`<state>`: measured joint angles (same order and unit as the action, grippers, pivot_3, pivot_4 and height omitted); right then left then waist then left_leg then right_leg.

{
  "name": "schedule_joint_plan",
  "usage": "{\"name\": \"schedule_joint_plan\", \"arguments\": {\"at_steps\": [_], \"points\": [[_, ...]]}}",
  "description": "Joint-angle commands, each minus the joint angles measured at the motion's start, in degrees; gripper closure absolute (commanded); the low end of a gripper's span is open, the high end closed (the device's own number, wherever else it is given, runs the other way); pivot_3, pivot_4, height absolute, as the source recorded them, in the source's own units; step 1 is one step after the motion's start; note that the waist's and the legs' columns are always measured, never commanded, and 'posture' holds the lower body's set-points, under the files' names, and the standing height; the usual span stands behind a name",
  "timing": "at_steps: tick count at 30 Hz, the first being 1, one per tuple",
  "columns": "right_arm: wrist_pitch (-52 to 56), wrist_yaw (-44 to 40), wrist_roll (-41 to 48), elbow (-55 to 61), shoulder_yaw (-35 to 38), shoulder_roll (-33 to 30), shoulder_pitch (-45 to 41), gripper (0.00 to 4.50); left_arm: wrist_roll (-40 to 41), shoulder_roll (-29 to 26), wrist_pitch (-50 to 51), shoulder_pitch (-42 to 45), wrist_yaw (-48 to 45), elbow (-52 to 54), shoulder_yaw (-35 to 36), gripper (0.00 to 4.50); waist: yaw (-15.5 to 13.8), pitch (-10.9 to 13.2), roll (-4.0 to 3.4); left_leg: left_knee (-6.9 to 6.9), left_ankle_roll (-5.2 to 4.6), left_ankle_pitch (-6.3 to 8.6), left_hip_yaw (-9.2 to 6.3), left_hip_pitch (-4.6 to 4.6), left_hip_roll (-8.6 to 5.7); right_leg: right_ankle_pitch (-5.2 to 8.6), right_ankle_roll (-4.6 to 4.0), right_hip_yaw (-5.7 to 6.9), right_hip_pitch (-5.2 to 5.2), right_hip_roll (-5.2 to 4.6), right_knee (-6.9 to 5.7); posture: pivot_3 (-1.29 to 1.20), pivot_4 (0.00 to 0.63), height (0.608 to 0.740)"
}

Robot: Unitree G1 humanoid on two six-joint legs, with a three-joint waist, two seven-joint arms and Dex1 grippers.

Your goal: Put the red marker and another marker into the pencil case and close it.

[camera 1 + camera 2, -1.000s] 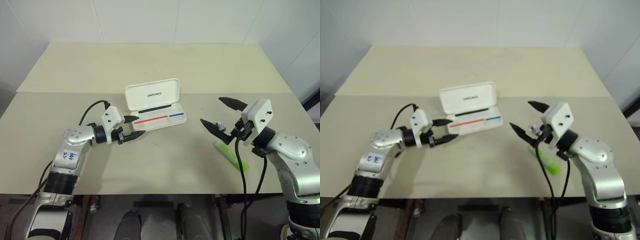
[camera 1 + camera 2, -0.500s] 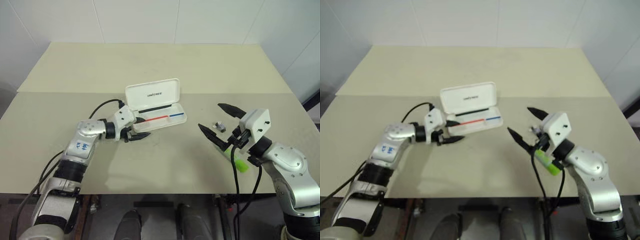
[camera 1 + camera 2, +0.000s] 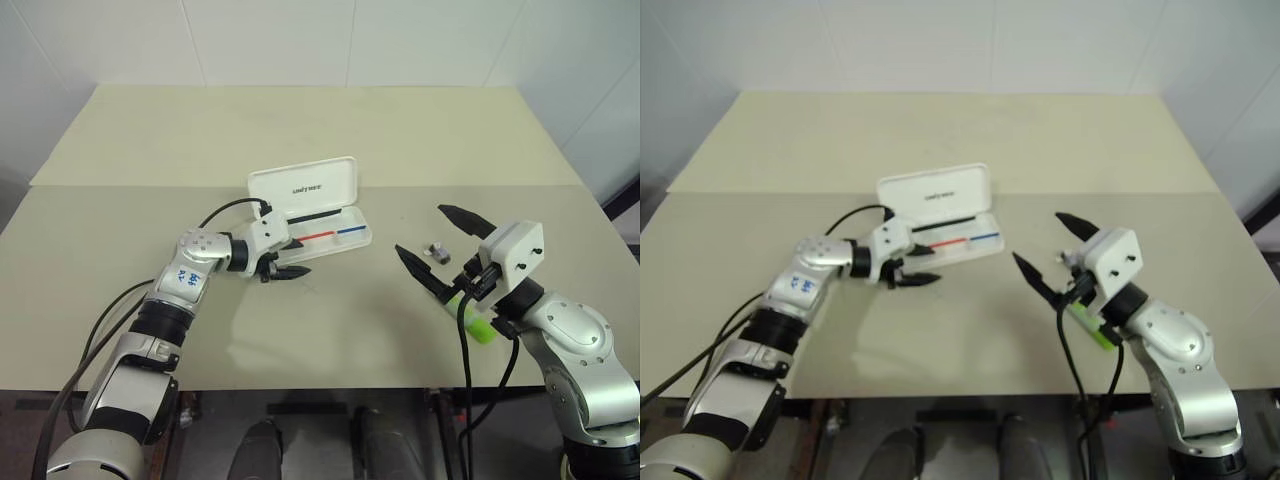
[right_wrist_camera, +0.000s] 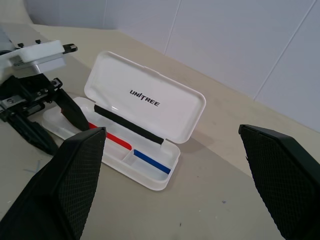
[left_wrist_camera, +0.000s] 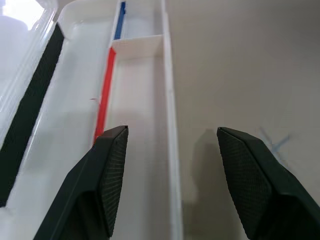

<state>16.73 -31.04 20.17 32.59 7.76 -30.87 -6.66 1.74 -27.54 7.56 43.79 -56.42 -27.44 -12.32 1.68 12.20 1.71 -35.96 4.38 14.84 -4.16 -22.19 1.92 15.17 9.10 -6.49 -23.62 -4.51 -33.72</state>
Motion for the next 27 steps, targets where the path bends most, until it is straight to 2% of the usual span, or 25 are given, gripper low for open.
{"name": "schedule_joint_plan", "arguments": {"at_steps": [1,7,8,16,20,27], "points": [[0.1,0.1,0.4,2.7,0.8,-0.6,0.0,0.0,-0.8,-0.8,0.7,0.8,0.0,0.4,0.3,2.48,0.1,0.0,0.0,0.0,0.0,0.0,0.0,0.0,0.0,0.0,0.0,0.0,0.0,0.0,0.0,0.0,0.15,0.74],[1.5,-3.7,3.2,3.3,1.7,-3.4,1.2,0.0,-1.0,-1.7,1.8,0.3,-1.1,1.2,0.1,4.41,0.0,0.0,0.0,-0.01,0.0,0.0,0.0,0.01,0.0,0.0,0.0,0.0,0.01,0.0,-0.03,0.0,0.15,0.74],[1.6,-4.4,3.7,3.3,1.8,-4.0,1.3,0.0,-1.1,-1.7,2.0,0.1,-1.3,1.4,0.0,4.49,0.0,0.0,0.0,-0.02,0.0,0.0,0.0,0.02,0.0,0.0,-0.01,0.0,0.02,0.0,-0.03,0.0,0.15,0.74],[3.2,-11.1,8.1,1.9,1.7,-8.6,0.5,0.0,0.5,-2.3,4.0,-1.5,-5.0,8.3,-0.6,4.49,0.0,0.0,0.0,-0.04,0.0,0.0,0.0,0.03,0.0,0.02,-0.03,-0.01,0.03,0.0,-0.03,0.0,0.15,0.74],[3.0,-13.9,8.4,0.4,1.8,-10.6,-0.2,0.0,2.1,-5.2,5.4,-4.1,-8.4,14.4,0.2,4.49,0.0,0.0,0.0,-0.01,0.0,0.01,0.0,-0.01,0.0,0.01,0.02,-0.01,0.02,0.0,-0.02,0.0,0.15,0.74],[3.2,-14.3,8.5,-0.7,2.2,-10.8,-1.3,0.0,5.1,-11.6,7.4,-11.6,-12.9,25.3,1.5,4.49,0.1,0.0,0.0,0.02,-0.01,0.03,0.0,0.03,0.01,0.05,-0.01,-0.01,0.01,0.0,-0.04,0.0,0.15,0.74]]}}
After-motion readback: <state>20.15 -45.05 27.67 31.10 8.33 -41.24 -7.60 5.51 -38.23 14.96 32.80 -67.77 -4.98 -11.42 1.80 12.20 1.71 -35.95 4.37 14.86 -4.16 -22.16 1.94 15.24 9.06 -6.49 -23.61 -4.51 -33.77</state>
